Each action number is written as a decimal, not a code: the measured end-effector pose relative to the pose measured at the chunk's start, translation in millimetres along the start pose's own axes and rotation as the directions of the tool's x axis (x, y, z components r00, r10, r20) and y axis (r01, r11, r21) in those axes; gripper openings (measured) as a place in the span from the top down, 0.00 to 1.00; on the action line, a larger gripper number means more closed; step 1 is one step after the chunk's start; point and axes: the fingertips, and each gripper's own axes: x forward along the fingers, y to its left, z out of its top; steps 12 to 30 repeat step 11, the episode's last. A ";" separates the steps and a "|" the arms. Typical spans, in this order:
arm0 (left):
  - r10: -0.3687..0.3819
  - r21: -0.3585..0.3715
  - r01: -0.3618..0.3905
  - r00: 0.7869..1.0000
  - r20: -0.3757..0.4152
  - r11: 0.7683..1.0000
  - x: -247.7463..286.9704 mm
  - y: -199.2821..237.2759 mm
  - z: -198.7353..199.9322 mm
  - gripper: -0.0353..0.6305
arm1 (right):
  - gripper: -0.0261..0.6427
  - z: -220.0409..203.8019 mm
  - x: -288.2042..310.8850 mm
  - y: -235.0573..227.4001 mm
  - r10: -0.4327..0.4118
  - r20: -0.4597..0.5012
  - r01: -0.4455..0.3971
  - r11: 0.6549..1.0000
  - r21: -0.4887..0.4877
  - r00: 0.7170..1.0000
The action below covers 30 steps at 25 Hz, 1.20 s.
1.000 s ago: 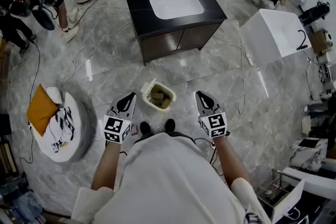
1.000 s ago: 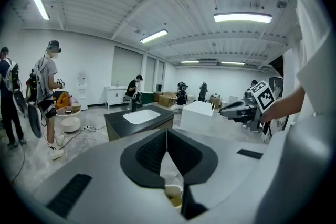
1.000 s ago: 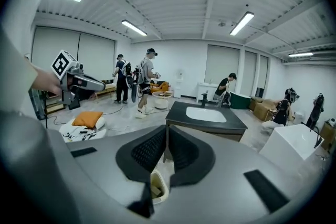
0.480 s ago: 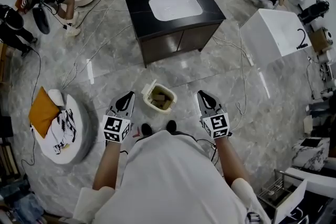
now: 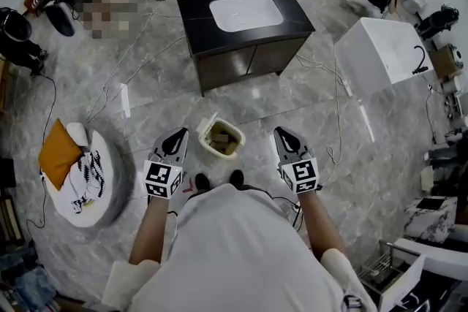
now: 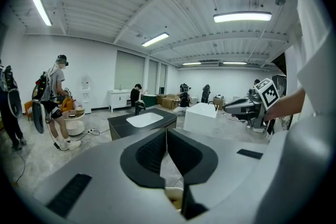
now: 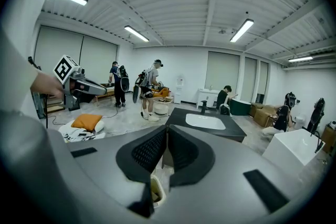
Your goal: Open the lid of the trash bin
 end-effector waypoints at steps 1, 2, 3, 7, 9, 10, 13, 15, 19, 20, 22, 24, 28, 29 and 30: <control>0.001 0.001 -0.001 1.000 0.002 1.000 -0.4 -0.4 0.9 0.92 | 0.91 0.9 -0.5 0.0 0.001 0.000 -0.001 1.000 -0.002 1.000; 0.003 0.001 -0.003 1.000 0.005 1.000 -1.1 -0.7 1.6 0.92 | 0.91 1.5 -1.1 0.1 0.002 0.001 -0.002 1.000 -0.005 1.000; 0.005 0.000 -0.005 1.000 0.006 1.000 -1.9 -1.3 1.9 0.92 | 0.91 1.8 -1.8 0.4 0.003 0.002 -0.003 1.000 -0.007 1.000; 0.010 -0.008 -0.010 1.000 0.010 1.000 -4.5 -3.1 0.2 0.92 | 0.91 1.0 -2.9 1.7 0.006 0.002 -0.006 1.000 -0.011 1.000; 0.011 -0.011 -0.011 1.000 0.007 1.000 -4.7 -3.2 -1.3 0.92 | 0.91 0.5 -2.3 2.0 0.007 -0.001 -0.007 1.000 -0.011 1.000; 0.011 -0.012 -0.011 1.000 0.005 1.000 -4.8 -3.2 -2.2 0.92 | 0.91 0.2 -2.0 2.2 0.008 -0.004 -0.008 1.000 -0.011 1.000; 0.011 -0.013 -0.011 1.000 0.003 1.000 -4.9 -3.2 -3.1 0.92 | 0.91 -0.2 -1.7 2.3 0.009 -0.006 -0.009 1.000 -0.011 1.000; 0.011 -0.013 -0.011 1.000 0.003 1.000 -4.9 -3.2 -3.1 0.92 | 0.91 -0.2 -1.7 2.3 0.009 -0.006 -0.009 1.000 -0.011 1.000; 0.011 -0.013 -0.011 1.000 0.003 1.000 -4.9 -3.2 -3.1 0.92 | 0.91 -0.2 -1.7 2.3 0.009 -0.006 -0.009 1.000 -0.011 1.000; 0.011 -0.013 -0.011 1.000 0.003 1.000 -4.9 -3.2 -3.1 0.92 | 0.91 -0.2 -1.7 2.3 0.009 -0.006 -0.009 1.000 -0.011 1.000; 0.011 -0.013 -0.011 1.000 0.003 1.000 -4.9 -3.2 -3.1 0.92 | 0.91 -0.2 -1.7 2.3 0.009 -0.006 -0.009 1.000 -0.011 1.000; 0.011 -0.013 -0.011 1.000 0.003 1.000 -4.9 -3.2 -3.1 0.92 | 0.91 -0.2 -1.7 2.3 0.009 -0.006 -0.009 1.000 -0.011 1.000; 0.011 -0.013 -0.011 1.000 0.003 1.000 -4.9 -3.2 -3.1 0.92 | 0.91 -0.2 -1.7 2.3 0.009 -0.006 -0.009 1.000 -0.011 1.000; 0.011 -0.013 -0.011 1.000 0.003 1.000 -4.9 -3.2 -3.1 0.92 | 0.91 -0.2 -1.7 2.3 0.009 -0.006 -0.009 1.000 -0.011 1.000; 0.011 -0.013 -0.011 1.000 0.003 1.000 -4.9 -3.2 -3.1 0.92 | 0.91 -0.2 -1.7 2.3 0.009 -0.006 -0.009 1.000 -0.011 1.000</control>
